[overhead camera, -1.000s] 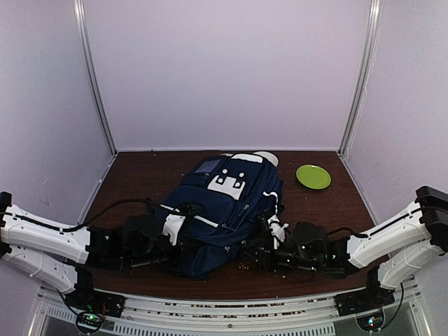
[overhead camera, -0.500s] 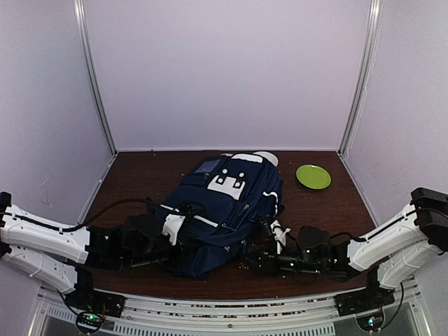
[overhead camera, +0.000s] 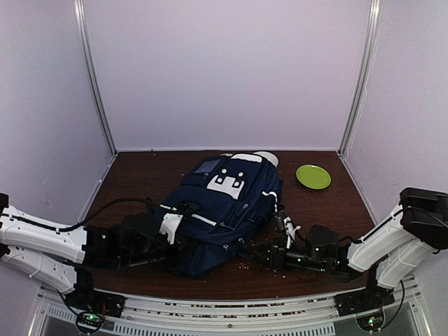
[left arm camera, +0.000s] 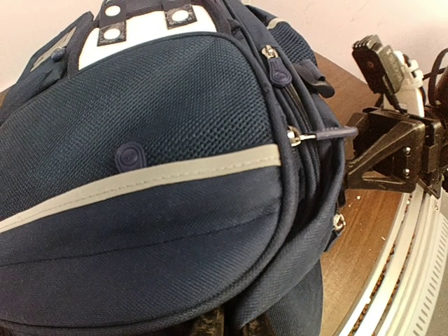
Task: Pack the student bag
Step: Zip the student bag at the center of the board.
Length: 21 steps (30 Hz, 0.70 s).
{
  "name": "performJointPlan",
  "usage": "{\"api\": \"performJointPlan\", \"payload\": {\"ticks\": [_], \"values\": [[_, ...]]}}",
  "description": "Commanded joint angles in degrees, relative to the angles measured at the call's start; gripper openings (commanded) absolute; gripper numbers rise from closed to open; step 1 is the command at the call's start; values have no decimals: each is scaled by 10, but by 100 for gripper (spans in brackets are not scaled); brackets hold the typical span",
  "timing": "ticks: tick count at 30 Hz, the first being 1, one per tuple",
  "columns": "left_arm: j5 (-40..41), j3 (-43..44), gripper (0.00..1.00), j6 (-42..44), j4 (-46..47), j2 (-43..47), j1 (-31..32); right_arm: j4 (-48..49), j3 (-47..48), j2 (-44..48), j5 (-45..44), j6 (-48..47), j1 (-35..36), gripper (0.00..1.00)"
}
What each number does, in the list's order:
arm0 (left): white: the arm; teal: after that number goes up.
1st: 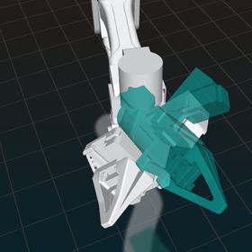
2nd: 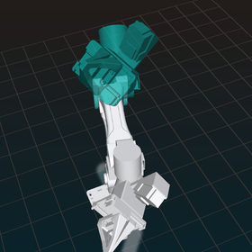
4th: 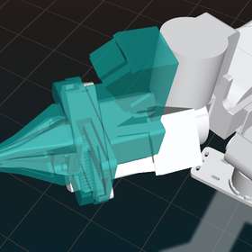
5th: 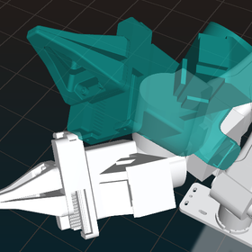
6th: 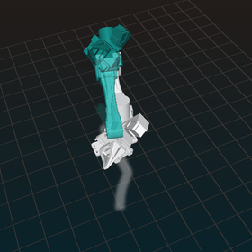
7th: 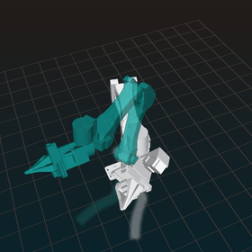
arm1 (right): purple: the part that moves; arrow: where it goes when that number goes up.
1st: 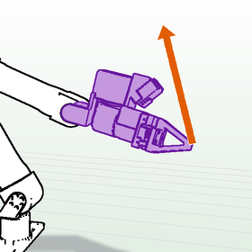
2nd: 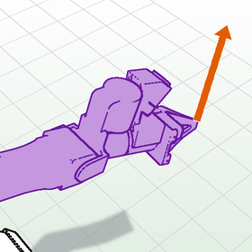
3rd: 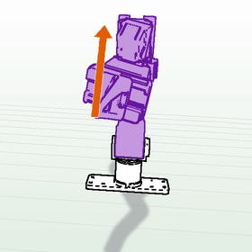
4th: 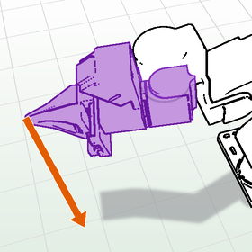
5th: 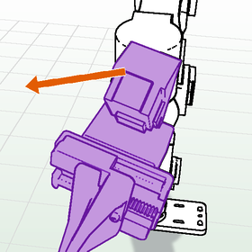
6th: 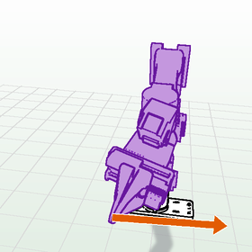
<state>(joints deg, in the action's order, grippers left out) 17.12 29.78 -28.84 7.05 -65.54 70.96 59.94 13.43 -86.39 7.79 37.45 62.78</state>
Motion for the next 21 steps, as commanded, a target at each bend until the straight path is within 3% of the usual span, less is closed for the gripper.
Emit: {"api": "performJointPlan", "payload": {"ticks": [1, 6, 12, 21], "values": [[49, -2, 0, -21, 13, 27, -13, 156, 0, -61, 71, 54, -14, 43], [55, 0, 0, -17, 2, 37, -13, 199, 13, -92, 95, 77, -16, 45], [51, 0, 0, -18, 2, 36, -14, 177, 33, -97, 95, 84, -16, 45], [47, 3, 0, -18, -3, 35, -13, 125, 15, -68, 21, 71, -19, 47]]}}
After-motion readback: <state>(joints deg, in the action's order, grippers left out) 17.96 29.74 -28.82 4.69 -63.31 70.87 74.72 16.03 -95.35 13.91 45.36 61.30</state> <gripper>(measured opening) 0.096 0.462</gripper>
